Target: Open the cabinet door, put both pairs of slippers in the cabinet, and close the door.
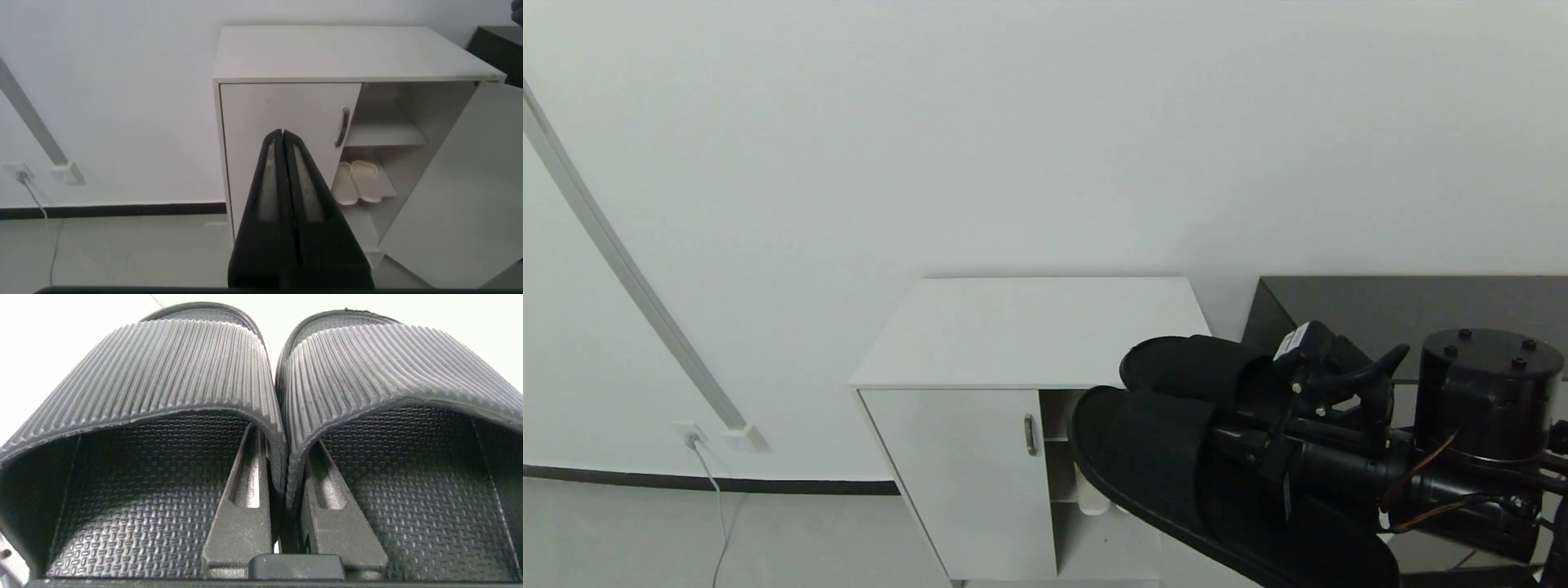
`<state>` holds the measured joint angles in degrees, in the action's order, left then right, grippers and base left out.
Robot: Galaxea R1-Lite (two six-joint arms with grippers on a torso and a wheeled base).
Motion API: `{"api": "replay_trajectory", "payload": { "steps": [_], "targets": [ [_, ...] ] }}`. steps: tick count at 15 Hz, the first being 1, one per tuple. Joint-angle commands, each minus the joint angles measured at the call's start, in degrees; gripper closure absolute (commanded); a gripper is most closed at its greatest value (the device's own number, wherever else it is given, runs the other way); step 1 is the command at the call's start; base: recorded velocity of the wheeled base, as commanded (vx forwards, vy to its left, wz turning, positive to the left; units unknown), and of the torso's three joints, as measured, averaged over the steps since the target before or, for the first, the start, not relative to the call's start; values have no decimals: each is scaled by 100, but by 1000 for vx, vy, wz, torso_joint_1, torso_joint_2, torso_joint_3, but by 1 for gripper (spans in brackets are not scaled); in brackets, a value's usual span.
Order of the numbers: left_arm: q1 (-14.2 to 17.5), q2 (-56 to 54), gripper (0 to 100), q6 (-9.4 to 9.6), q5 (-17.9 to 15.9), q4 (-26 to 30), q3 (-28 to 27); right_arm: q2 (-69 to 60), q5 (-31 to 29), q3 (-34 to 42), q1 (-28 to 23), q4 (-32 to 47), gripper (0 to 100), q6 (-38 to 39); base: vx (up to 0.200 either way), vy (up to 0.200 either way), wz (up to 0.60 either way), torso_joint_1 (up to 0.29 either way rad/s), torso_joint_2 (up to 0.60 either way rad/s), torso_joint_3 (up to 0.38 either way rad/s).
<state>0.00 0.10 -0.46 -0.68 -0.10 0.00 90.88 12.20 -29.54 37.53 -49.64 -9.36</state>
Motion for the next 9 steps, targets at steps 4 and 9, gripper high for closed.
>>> {"api": "replay_trajectory", "payload": {
  "steps": [4,9],
  "targets": [
    [0,-1,100,2,-2,1,0,44,1,62,26,-28,100,-4,0,0,0,-71,154,77],
    [0,-1,100,-6,-2,-8,0,105,10,71,35,-37,100,-4,0,0,0,-154,334,180]
  ]
}}
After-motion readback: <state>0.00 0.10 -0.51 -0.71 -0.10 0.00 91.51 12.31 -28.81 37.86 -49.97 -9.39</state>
